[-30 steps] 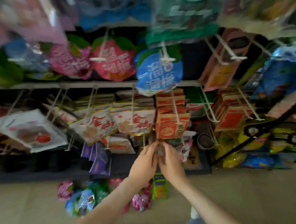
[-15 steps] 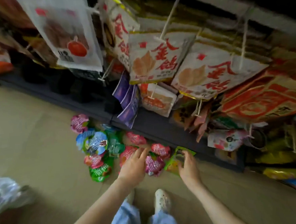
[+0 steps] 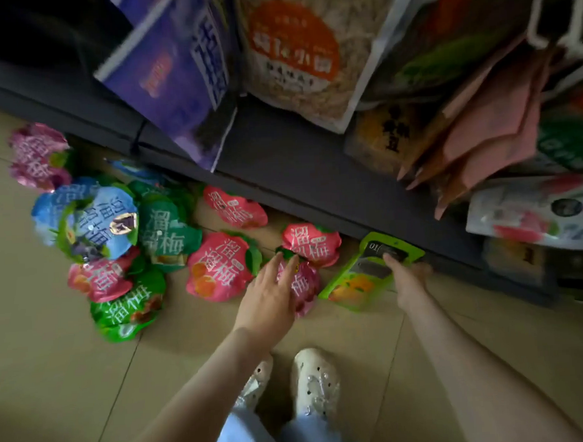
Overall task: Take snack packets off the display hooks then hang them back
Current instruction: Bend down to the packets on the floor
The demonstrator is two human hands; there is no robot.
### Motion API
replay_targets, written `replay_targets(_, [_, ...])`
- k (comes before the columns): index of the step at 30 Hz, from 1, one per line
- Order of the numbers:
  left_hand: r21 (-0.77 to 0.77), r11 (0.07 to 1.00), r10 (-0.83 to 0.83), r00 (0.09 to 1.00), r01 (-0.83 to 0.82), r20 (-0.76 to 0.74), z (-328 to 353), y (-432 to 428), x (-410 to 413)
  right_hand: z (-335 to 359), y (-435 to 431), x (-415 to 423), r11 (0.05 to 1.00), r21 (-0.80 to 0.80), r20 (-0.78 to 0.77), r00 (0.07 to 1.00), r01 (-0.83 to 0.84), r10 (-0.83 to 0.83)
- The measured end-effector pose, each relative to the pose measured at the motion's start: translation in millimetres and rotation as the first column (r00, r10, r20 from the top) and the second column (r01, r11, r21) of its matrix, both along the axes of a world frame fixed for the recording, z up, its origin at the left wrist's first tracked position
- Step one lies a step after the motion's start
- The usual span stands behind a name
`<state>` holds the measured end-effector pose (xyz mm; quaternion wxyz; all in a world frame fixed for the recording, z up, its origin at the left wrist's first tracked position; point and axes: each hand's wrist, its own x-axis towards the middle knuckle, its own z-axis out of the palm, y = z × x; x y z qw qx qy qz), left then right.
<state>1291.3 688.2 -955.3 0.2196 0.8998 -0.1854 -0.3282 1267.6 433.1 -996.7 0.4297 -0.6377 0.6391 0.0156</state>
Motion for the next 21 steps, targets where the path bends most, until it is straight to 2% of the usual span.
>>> replay_targets(2, [0.001,1.0,-0.009,1.0,0.009,0.02,-5,-8,-2,-11,-4,-1,0.992,0.067,0.052,0.992,0.108,-0.111])
replay_targets(4, [-0.006,1.0,-0.01,0.999,0.01,0.043,-3,-16,-5,-16,-6,-5,0.99,0.1,0.104,0.989,0.095,-0.105])
replay_targets(7, [0.005,1.0,-0.031,0.999,0.031,0.032,14,-24,-4,1,5,-7,0.988,0.112,0.165,0.982,-0.11,0.091])
replay_targets(10, [-0.024,0.999,-0.02,0.997,0.022,0.077,44,-24,6,39,36,-2,0.933,0.082,0.215,0.92,-0.351,0.327])
replay_targets(12, [-0.039,0.999,0.0,0.986,0.006,0.166,77,-22,13,81,57,-2,0.904,0.111,0.286,0.885,-0.412,0.369])
replay_targets(17, [-0.08,0.996,0.005,0.923,0.027,0.384,209,-1,41,244,91,2,0.887,0.196,0.445,0.844,-0.418,0.3])
replay_targets(21, [-0.265,0.96,0.026,0.917,0.088,0.398,349,9,66,400,106,1,0.847,0.171,0.494,0.788,-0.504,0.369])
